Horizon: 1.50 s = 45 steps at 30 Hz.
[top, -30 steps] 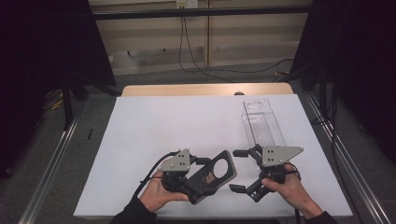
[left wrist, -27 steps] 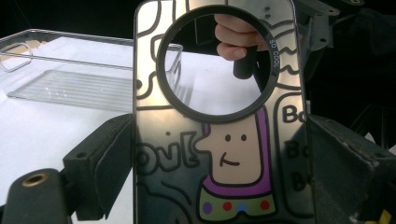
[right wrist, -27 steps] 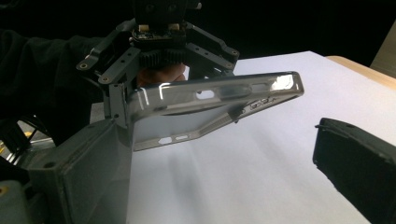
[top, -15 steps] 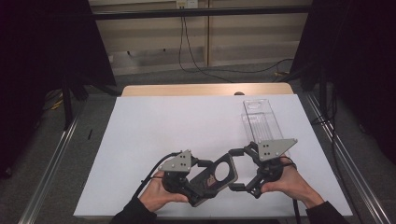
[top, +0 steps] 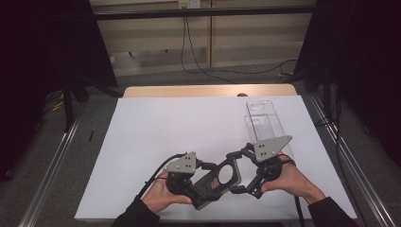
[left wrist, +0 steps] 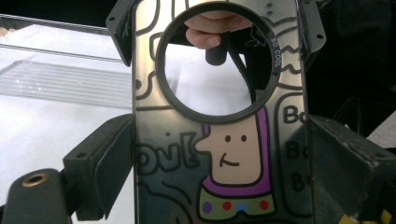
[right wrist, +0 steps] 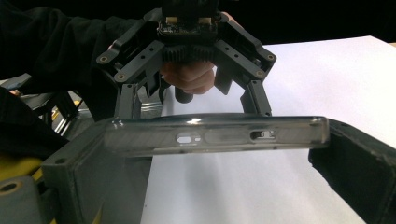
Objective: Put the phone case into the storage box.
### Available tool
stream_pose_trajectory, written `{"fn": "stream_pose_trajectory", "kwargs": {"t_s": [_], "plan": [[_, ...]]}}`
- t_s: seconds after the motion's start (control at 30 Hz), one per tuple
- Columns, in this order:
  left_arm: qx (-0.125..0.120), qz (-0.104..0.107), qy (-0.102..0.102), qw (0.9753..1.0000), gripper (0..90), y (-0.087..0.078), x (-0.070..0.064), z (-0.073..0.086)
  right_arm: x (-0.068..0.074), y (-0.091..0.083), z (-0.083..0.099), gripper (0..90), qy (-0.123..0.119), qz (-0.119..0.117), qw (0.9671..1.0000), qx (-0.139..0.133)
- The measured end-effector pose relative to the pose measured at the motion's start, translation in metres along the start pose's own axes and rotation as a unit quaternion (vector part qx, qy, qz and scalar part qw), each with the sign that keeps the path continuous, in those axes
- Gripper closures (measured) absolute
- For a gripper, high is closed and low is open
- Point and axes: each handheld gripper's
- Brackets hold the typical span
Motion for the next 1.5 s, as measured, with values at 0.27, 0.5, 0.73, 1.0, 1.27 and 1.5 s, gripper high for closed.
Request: {"fn": "stream_pose_trajectory", "kwargs": {"t_s": [0.27, 0.5, 0.73, 1.0, 1.27, 1.5], "plan": [[0.002, 0.009, -0.003, 1.0000, 11.7, 0.0009, -0.0002, 0.0003, -0.0029, 0.0010, -0.0052, 6.1, -0.010, -0.025, 0.9995, 0.019], [0.007, 0.017, -0.002, 0.9998, 11.7, 0.0014, 0.0006, 0.0012, -0.0027, 0.0028, -0.0071, 9.4, -0.010, -0.034, 0.9992, 0.020], [0.017, 0.021, 0.000, 0.9996, 11.7, 0.0032, 0.0005, 0.0021, -0.0040, 0.0052, -0.0069, 10.0, -0.001, -0.045, 0.9987, 0.023], [0.022, 0.020, 0.003, 0.9995, 11.8, 0.0042, 0.0003, 0.0029, -0.0040, 0.0074, -0.0078, 10.2, 0.009, -0.042, 0.9989, 0.019], [0.026, 0.010, 0.015, 0.9995, 12.1, 0.0051, -0.0007, 0.0038, -0.0028, 0.0072, -0.0070, 11.7, 0.014, -0.036, 0.9987, 0.034], [0.010, -0.003, 0.010, 0.9999, 12.3, 0.0026, -0.0018, 0.0029, -0.0019, 0.0030, -0.0090, 11.9, 0.012, -0.029, 0.9992, 0.026]]}}
Point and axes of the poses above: each handheld gripper's, and its own axes: y roughly forward along the jaws, z roughly out of its underside, x roughly to its left, and after that the axes turned 11 degrees about -z, right-handed
